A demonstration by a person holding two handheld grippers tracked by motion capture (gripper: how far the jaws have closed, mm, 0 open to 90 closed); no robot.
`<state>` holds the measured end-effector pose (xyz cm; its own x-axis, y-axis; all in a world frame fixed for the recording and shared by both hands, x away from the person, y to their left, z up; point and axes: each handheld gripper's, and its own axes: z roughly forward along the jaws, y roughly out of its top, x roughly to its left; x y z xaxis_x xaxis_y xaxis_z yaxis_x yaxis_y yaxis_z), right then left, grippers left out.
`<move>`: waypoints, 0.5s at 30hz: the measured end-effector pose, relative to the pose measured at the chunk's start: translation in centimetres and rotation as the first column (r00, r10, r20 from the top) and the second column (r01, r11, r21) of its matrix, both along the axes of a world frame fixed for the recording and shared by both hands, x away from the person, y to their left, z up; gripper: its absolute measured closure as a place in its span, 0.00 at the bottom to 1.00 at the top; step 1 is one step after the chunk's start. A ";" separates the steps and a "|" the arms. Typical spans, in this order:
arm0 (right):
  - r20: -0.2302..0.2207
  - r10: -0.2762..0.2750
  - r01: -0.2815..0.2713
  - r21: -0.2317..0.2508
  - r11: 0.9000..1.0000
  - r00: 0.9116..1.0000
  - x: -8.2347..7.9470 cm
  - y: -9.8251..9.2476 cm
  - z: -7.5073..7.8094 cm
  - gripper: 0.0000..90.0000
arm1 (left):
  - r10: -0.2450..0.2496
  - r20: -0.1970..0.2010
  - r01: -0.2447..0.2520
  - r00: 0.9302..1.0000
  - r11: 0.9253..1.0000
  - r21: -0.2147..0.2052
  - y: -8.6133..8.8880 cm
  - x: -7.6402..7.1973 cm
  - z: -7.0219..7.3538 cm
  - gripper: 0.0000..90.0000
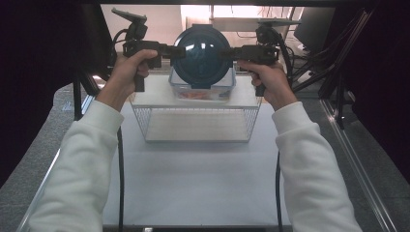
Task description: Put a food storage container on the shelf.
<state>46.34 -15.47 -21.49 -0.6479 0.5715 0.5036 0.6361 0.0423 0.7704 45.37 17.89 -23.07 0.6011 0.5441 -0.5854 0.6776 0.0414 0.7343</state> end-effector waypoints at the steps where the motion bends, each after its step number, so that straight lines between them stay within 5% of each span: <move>1: -0.007 -0.003 0.003 0.002 1.000 1.000 0.4 0.0 -0.2 0.48 | 0.002 -0.008 -0.002 1.000 1.000 -0.002 0.0 0.4 -0.2 0.49; 6: -0.048 -0.005 0.005 0.001 1.000 0.999 2.0 -0.2 -1.5 0.48 | -0.001 -0.044 0.002 0.999 1.000 0.005 -0.3 1.8 -1.4 0.49; 15: -0.136 -0.005 0.015 0.071 0.997 0.991 4.0 -0.8 -2.7 0.48 | 0.056 -0.103 -0.065 0.993 0.995 -0.081 -0.1 3.6 -2.4 0.48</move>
